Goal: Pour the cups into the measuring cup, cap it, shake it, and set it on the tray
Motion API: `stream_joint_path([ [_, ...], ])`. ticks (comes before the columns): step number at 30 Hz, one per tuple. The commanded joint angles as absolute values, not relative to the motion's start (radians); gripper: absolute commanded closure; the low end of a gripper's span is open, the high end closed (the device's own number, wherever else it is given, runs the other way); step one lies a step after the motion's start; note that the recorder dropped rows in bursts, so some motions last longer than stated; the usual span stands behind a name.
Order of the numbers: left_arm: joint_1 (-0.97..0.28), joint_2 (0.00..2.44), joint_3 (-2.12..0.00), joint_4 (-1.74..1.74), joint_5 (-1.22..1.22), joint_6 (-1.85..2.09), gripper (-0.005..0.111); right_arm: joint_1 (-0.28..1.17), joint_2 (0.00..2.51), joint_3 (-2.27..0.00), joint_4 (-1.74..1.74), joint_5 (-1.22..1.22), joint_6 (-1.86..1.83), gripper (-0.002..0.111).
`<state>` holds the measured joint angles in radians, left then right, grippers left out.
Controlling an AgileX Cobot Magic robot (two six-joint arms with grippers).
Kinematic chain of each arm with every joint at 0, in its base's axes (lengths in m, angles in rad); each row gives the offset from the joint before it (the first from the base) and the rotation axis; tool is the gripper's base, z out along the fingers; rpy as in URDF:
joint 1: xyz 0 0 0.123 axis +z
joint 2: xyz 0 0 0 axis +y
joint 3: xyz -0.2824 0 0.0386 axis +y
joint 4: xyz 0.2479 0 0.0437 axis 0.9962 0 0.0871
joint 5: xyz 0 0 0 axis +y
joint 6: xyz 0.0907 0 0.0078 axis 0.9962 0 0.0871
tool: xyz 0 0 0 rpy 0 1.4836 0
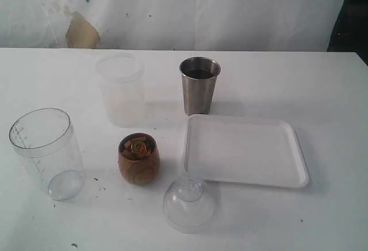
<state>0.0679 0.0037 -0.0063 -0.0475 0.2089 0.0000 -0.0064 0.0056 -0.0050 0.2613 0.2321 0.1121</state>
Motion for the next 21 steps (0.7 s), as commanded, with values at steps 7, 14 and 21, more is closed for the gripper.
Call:
stream_joint_path([
  [7,0.068,0.0,0.0,-0.171,0.0,-0.151,0.107,-0.01,0.0,0.0,0.261,0.222,0.116,0.108],
  [14,0.068,0.0,-0.051,0.0,-0.337,-0.627,0.107,-0.01,0.0,0.0,0.261,0.222,0.116,0.108],
  [21,0.023,0.288,-0.353,0.763,-0.457,-1.076,0.107,-0.01,0.0,0.0,0.261,0.222,0.116,0.108],
])
